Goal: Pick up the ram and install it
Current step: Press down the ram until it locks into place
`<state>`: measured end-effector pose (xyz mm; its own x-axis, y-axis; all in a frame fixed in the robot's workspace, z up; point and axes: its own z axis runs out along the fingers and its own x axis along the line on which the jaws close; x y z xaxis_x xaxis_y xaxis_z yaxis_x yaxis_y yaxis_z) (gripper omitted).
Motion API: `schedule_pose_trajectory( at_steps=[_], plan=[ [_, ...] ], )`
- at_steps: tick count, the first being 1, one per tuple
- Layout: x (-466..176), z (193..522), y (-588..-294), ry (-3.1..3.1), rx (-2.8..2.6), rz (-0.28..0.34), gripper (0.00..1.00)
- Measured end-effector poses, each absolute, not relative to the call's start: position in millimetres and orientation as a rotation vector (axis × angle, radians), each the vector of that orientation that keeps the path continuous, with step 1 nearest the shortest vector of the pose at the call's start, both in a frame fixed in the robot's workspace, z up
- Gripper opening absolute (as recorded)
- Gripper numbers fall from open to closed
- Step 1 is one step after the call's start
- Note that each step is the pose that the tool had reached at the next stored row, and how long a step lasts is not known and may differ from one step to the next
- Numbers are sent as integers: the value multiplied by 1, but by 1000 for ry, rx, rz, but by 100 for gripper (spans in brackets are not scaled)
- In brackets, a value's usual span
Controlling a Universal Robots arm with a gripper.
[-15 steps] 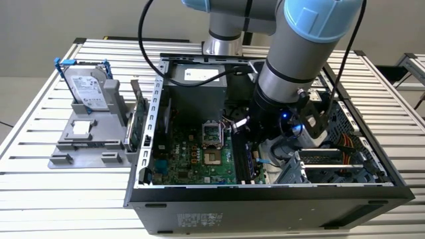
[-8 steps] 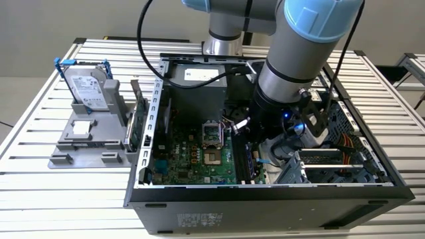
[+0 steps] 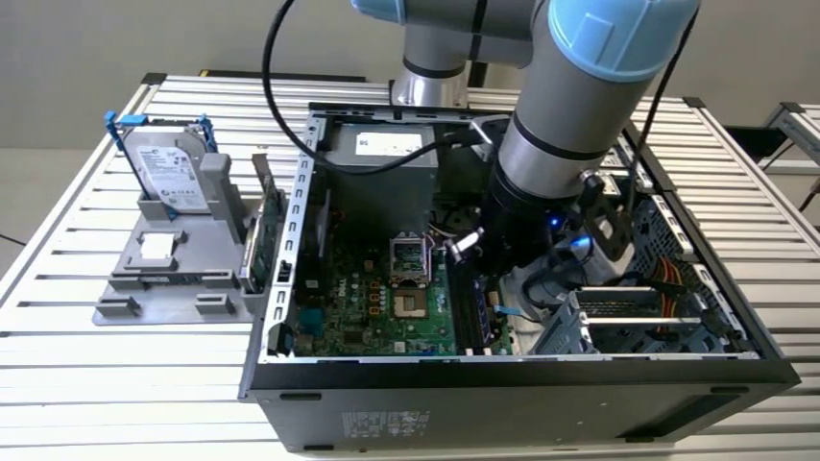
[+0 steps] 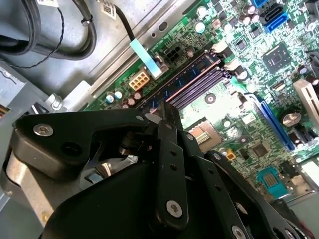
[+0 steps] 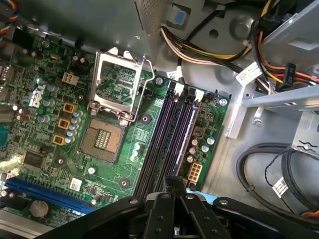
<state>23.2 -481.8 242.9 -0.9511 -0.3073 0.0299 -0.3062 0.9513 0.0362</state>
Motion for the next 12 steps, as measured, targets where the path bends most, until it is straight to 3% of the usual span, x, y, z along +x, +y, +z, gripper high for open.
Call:
schedule_pose_trajectory(
  at_steps=[12],
  plan=[
    [23,243,-481,-3039,633,-46,0]
  ],
)
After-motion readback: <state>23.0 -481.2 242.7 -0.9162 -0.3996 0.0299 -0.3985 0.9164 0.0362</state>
